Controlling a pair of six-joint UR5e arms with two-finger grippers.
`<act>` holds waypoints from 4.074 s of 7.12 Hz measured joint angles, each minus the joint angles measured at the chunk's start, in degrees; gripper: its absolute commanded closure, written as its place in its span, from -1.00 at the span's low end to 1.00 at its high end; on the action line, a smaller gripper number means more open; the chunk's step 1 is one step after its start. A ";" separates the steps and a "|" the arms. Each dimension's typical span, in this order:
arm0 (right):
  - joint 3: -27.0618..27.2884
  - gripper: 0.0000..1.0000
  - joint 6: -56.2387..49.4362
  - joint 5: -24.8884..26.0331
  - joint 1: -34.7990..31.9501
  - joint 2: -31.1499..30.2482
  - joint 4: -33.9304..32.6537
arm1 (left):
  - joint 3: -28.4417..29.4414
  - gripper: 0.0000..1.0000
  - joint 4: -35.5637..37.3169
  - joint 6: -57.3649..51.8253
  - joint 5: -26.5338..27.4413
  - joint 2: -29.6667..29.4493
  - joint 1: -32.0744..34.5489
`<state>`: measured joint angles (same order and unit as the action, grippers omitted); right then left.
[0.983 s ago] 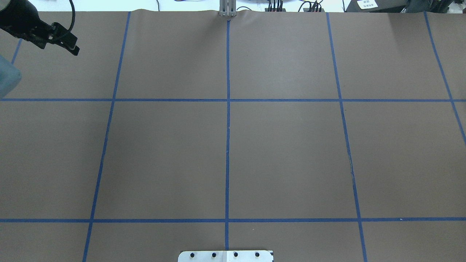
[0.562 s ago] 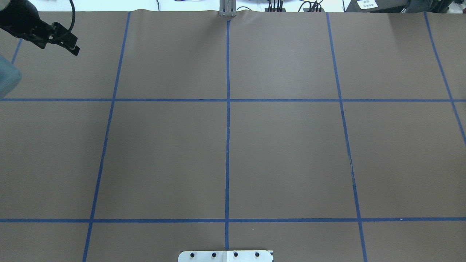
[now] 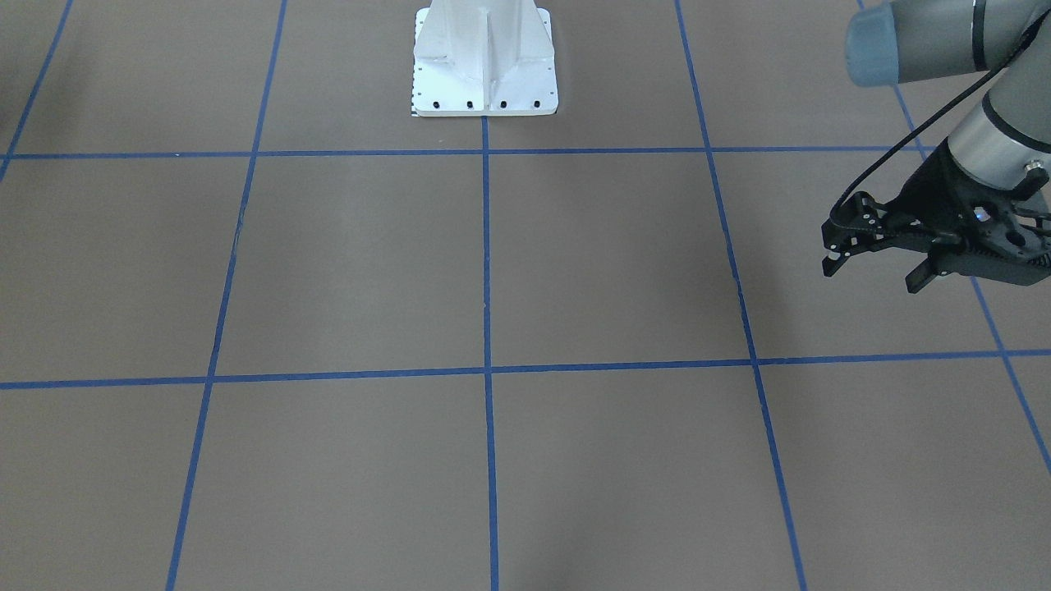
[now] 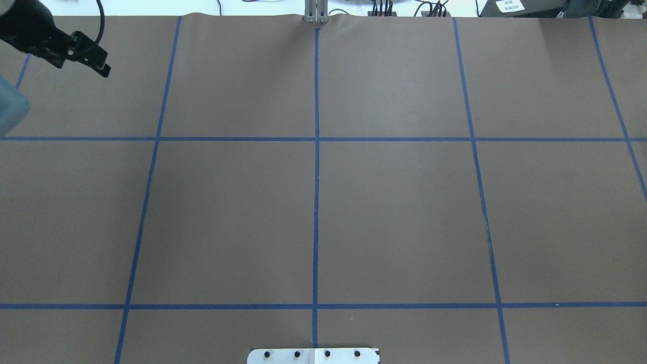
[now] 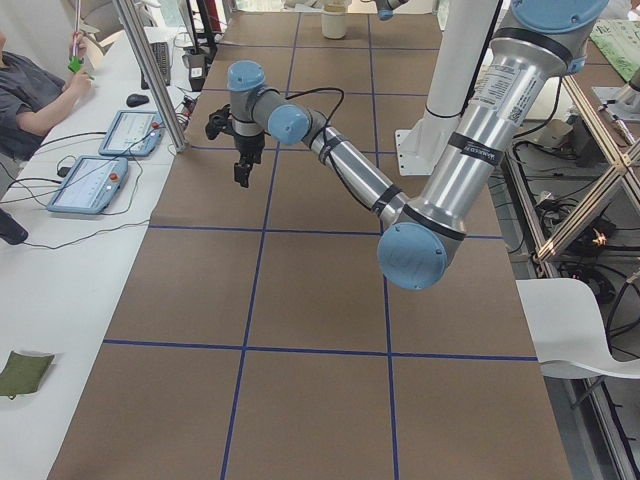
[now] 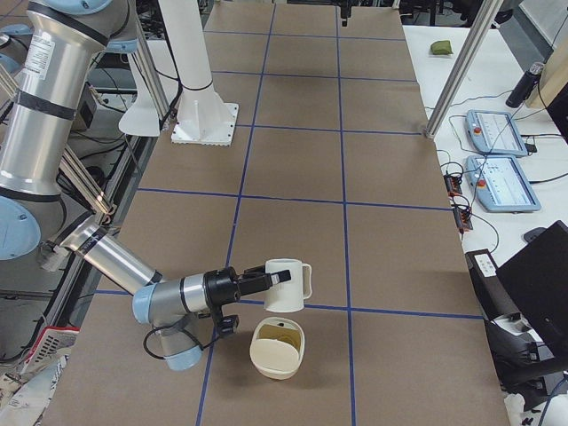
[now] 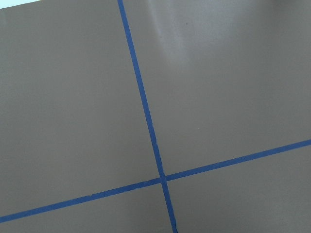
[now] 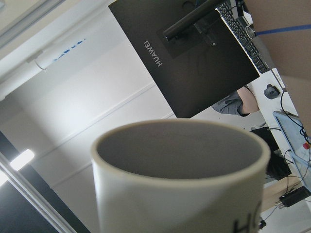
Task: Left arm hands cup to right arm to dump lemon
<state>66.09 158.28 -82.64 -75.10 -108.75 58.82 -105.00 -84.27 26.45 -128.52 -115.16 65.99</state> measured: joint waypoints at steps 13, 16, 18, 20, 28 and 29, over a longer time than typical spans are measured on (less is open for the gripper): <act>9.60 0.49 -126.03 -41.92 -0.45 0.87 -31.03 | 0.96 -1.00 0.03 0.00 -0.23 0.63 -1.30; 23.59 0.49 -130.25 -42.68 -0.32 4.51 -53.59 | 1.01 -1.00 0.07 0.12 -0.26 0.62 -1.54; 29.57 0.52 -130.19 -41.99 1.02 12.82 -69.73 | 0.90 -1.00 0.02 2.49 -0.31 0.31 -2.26; 30.76 0.53 -129.78 -33.95 8.46 21.05 -79.37 | 1.16 -1.00 -0.02 8.87 -0.38 -1.39 -4.64; 24.84 0.44 -125.86 19.44 42.96 50.23 -106.09 | 23.01 -1.00 -13.93 56.98 -6.01 -25.41 -8.30; 22.85 0.45 -125.18 22.46 45.37 52.35 -106.56 | 25.64 -1.00 -16.91 59.98 -6.36 -26.98 -8.43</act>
<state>88.95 33.10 -60.19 -29.73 -56.40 -47.74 -79.36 -101.18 86.43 -134.88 -142.14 57.56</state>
